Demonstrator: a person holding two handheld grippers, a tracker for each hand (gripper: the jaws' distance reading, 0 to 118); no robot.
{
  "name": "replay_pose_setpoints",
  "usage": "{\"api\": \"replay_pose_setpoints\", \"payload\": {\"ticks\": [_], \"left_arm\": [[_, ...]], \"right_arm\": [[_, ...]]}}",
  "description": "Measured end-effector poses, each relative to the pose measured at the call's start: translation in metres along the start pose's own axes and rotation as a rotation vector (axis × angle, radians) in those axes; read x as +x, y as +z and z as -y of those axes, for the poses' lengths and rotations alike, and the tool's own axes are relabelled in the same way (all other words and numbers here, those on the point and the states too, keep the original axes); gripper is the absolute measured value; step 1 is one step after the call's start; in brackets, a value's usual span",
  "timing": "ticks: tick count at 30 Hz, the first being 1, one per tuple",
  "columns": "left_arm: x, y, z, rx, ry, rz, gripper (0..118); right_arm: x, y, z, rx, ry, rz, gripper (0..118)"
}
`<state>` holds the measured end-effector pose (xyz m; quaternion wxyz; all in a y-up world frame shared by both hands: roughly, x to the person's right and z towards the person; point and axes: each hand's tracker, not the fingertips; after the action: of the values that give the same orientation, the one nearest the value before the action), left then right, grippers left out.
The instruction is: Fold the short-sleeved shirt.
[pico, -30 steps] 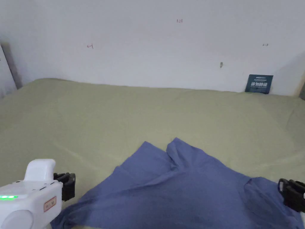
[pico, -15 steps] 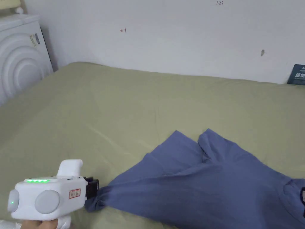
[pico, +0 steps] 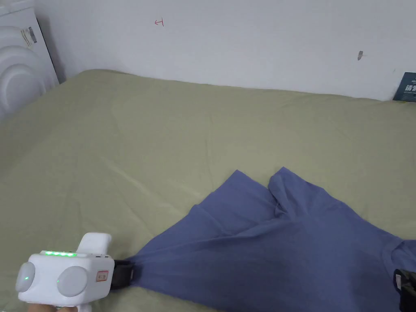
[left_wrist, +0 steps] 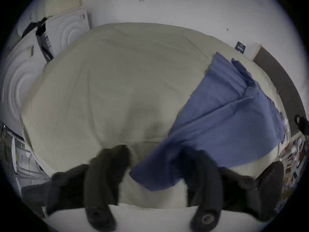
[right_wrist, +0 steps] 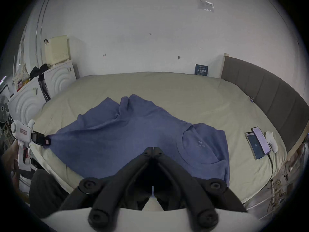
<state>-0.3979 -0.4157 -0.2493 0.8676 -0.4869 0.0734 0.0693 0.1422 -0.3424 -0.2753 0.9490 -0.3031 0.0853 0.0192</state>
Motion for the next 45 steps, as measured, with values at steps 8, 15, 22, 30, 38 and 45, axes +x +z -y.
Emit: {"api": "replay_pose_setpoints", "payload": {"ticks": [8, 15, 22, 30, 38, 45], "left_arm": [[0.006, -0.002, -0.005, 0.001, -0.023, 0.033, 1], [0.011, 0.004, -0.011, 0.014, -0.005, 0.041, 1], [0.012, 0.000, -0.015, -0.008, 0.022, 0.052, 1], [0.016, -0.006, -0.022, -0.014, 0.006, 0.041, 1], [0.016, -0.010, -0.024, -0.023, 0.017, 0.046, 1], [0.012, 0.010, -0.029, 0.021, 0.035, 0.044, 1]], "right_arm": [[0.006, -0.049, -0.019, -0.058, 0.037, -0.011, 1], [0.031, -0.147, -0.088, -0.110, 0.041, -0.008, 1], [0.042, -0.252, -0.144, -0.232, 0.067, -0.090, 3], [0.039, -0.315, -0.147, -0.426, 0.126, -0.183, 93], [0.033, -0.337, -0.129, -0.489, 0.144, -0.138, 81], [0.031, -0.238, -0.168, -0.338, 0.172, -0.153, 3]]}}
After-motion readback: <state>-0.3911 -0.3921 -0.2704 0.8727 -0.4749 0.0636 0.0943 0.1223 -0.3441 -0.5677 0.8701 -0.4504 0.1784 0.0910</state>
